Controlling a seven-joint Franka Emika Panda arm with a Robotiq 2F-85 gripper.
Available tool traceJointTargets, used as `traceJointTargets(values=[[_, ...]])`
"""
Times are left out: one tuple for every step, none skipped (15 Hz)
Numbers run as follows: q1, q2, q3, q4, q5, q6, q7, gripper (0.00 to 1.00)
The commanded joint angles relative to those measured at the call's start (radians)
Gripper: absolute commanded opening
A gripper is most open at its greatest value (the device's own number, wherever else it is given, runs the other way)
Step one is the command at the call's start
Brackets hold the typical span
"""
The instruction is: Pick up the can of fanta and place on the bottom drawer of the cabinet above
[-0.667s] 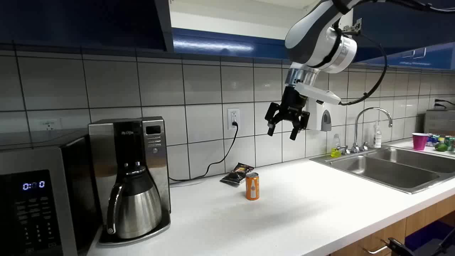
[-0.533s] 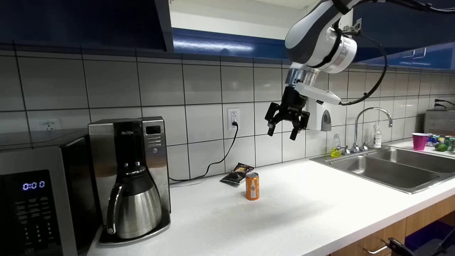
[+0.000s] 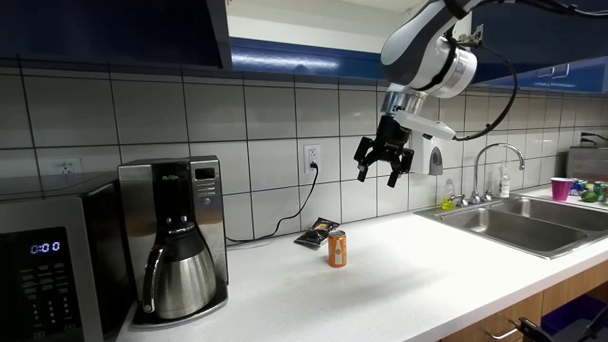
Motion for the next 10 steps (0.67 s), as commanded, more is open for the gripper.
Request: traceJointTargets(values=[[-0.014,0.0,0.013,0.002,0.006,-0.005,-0.004,1.0],[-0.014,0.0,0.013,0.002,0.006,-0.005,-0.004,1.0],[-0.014,0.0,0.013,0.002,0.006,-0.005,-0.004,1.0],[-0.014,0.0,0.013,0.002,0.006,-0.005,-0.005,1.0],[-0.014,0.0,0.013,0.002,0.006,-0.005,-0.004,1.0],[-0.014,0.0,0.013,0.002,0.006,-0.005,-0.004,1.0],[-0.014,0.0,0.013,0.002,0.006,-0.005,-0.005,1.0],[-0.013,0.007,0.014,0.005,0.006,0.0,-0.007,1.0],[-0.012,0.018,0.016,0.007,0.002,0.005,-0.008,1.0],[-0.01,0.033,0.018,0.008,0.0,0.014,-0.013,1.0]])
